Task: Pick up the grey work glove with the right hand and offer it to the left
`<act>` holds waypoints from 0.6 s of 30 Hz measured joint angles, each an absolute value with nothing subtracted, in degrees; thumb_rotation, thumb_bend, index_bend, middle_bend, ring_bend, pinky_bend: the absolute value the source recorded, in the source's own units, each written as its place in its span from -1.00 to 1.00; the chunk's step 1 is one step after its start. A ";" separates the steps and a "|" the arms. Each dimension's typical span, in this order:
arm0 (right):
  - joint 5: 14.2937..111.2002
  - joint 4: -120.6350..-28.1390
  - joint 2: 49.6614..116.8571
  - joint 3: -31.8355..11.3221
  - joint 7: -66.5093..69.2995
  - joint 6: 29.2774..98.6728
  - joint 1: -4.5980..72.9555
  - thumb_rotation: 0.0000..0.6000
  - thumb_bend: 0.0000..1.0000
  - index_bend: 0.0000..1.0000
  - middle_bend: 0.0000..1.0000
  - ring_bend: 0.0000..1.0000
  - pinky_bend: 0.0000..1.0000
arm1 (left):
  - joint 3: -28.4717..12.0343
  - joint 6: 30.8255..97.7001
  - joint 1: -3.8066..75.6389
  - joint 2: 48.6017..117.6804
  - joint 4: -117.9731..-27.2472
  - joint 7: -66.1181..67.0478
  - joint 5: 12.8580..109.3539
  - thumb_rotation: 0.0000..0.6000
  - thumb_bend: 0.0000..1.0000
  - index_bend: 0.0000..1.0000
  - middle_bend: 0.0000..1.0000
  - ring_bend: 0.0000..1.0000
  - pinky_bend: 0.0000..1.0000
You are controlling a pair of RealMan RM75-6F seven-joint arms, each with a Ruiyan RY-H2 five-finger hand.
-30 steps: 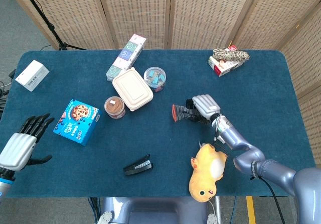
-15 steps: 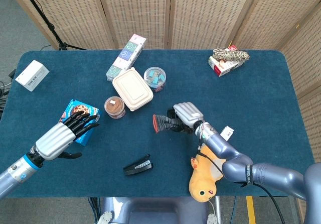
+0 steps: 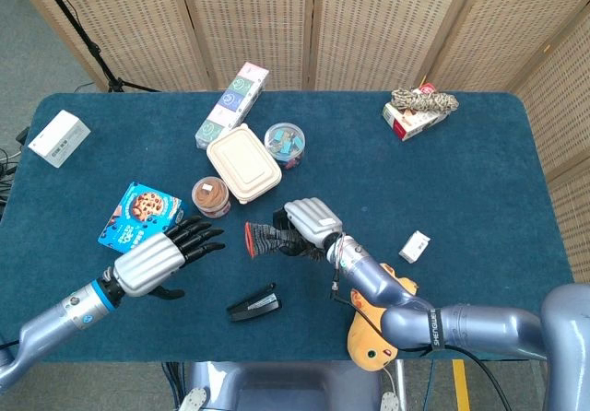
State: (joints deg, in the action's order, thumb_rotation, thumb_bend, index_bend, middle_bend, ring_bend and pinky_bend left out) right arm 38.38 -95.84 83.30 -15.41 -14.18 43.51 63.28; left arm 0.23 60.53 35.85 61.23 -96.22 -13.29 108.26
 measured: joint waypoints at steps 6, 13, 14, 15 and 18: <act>35.79 -95.00 85.29 -15.74 -14.71 44.76 64.79 1.00 -0.29 0.10 0.16 -0.03 0.12 | 0.49 57.88 37.51 64.19 -97.25 -8.96 107.03 1.00 -1.00 -0.71 -0.86 -0.94 -0.88; 34.89 -94.86 85.30 -15.44 -14.37 44.84 65.08 1.00 -0.29 0.10 0.16 -0.03 0.12 | 0.27 57.11 38.67 66.73 -97.16 -6.02 104.67 1.00 -1.00 -0.71 -0.86 -0.92 -0.88; 34.82 -94.81 85.18 -15.46 -14.18 44.84 65.03 1.00 -0.29 0.10 0.16 -0.03 0.12 | 0.32 57.14 38.68 66.78 -97.08 -5.77 104.47 1.00 -1.00 -0.71 -0.85 -0.92 -0.88; 34.77 -94.79 85.09 -15.51 -13.97 44.84 64.97 1.00 -0.29 0.10 0.16 -0.03 0.12 | 0.40 57.17 38.69 66.86 -96.98 -5.49 104.14 1.00 -1.00 -0.71 -0.85 -0.92 -0.88; 34.55 -94.93 84.56 -15.79 -13.04 44.70 64.69 1.00 -0.29 0.10 0.16 -0.03 0.12 | 0.52 57.45 38.72 67.12 -96.65 -5.06 103.50 1.00 -1.00 -0.71 -0.85 -0.92 -0.88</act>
